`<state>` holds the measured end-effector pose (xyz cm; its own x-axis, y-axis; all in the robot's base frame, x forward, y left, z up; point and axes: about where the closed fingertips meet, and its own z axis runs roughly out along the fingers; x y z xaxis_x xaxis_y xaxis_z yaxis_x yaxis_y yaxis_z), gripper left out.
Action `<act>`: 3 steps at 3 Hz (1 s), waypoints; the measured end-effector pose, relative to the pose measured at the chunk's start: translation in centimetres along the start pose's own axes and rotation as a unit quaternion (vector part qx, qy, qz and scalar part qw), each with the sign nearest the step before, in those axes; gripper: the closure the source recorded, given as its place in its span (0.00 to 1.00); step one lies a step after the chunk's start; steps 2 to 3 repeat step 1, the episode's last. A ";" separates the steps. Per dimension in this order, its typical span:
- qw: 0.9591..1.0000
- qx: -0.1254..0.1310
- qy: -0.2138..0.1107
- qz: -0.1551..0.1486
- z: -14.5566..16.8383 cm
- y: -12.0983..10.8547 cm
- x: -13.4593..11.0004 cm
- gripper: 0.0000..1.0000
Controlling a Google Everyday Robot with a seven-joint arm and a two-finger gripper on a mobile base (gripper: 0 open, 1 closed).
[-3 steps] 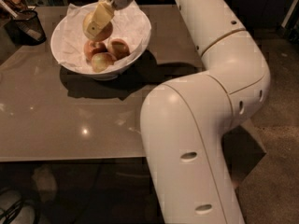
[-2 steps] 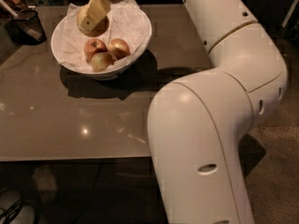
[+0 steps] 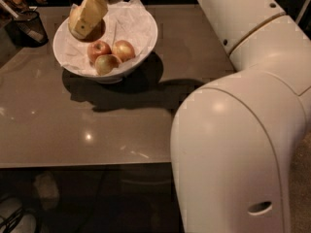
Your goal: Pick apple from white bowl
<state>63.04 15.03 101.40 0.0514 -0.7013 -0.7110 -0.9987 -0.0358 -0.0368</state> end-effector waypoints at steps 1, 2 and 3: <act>1.000 -0.002 0.001 0.000 0.2 0.2 0.0 1.00; 1.000 -0.002 0.001 0.000 0.2 0.2 0.0 1.00; 1.000 -0.002 0.001 0.000 0.2 0.2 0.0 1.00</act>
Offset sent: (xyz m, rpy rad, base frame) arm 0.0000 0.0000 0.0000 0.0000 0.0000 0.0000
